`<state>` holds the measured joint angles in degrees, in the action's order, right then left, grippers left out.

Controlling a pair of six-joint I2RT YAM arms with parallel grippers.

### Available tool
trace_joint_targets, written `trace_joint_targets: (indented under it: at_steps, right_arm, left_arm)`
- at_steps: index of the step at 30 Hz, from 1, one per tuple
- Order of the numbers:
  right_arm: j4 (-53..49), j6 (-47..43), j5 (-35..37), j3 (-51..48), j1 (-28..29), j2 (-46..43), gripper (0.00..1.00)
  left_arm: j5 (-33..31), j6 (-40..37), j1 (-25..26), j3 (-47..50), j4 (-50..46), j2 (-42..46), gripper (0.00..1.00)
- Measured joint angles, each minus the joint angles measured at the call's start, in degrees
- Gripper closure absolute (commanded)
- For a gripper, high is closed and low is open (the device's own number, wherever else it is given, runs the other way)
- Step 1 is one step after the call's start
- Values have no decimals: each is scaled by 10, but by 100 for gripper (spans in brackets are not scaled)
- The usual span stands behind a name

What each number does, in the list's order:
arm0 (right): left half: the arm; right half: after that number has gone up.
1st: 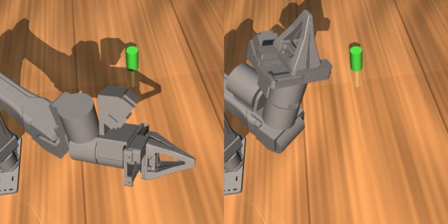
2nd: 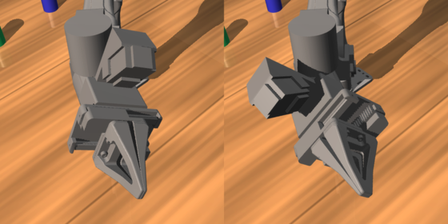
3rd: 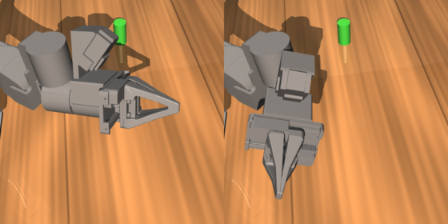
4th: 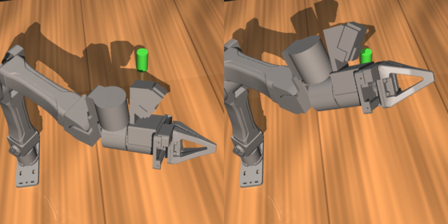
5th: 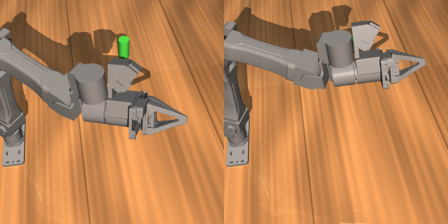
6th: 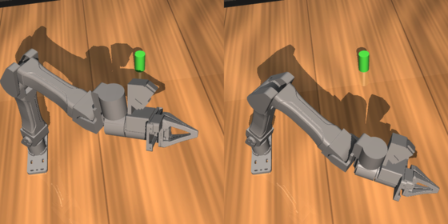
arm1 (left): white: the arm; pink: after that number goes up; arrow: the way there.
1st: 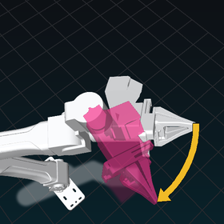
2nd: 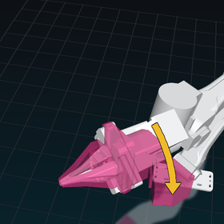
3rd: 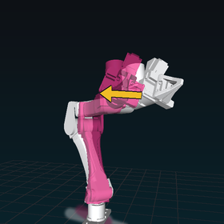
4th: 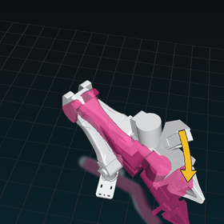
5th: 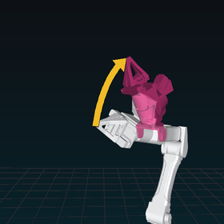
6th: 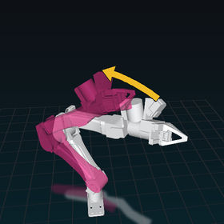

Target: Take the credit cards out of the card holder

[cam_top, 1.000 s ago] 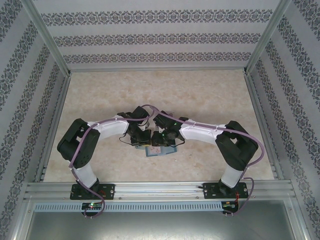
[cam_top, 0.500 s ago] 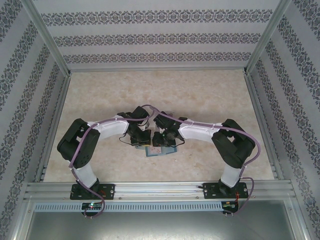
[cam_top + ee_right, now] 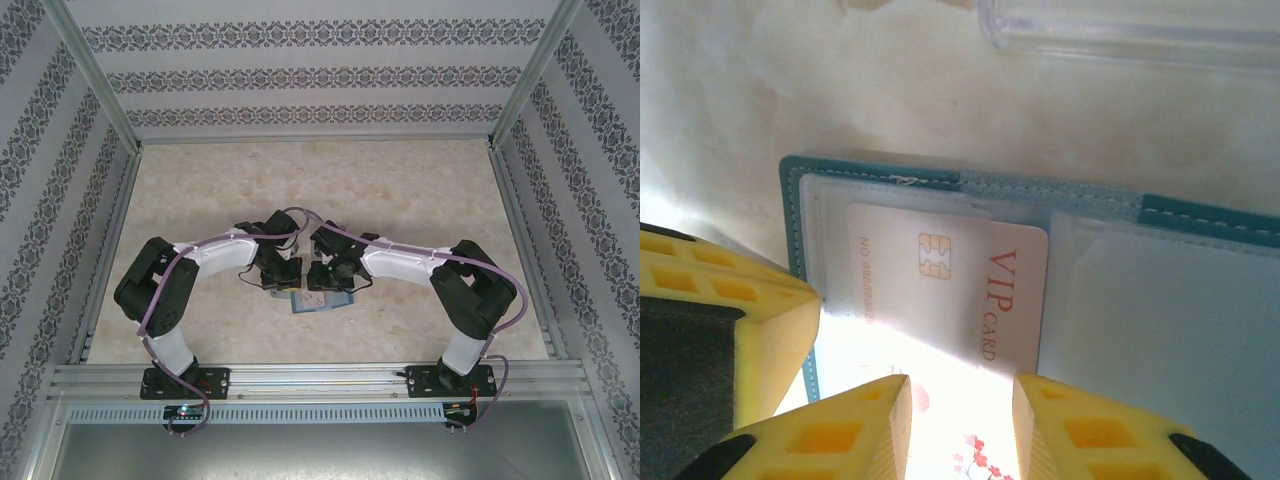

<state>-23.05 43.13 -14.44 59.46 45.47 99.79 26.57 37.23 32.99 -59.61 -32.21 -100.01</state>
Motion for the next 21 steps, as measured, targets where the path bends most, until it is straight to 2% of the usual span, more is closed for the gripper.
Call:
trace_joint_targets:
  at_steps: [21]
  right_arm:
    - [8,-11,-28,-9,-19,0,67]
  left_arm:
    - [4,0,22,-18,-3,-15,100]
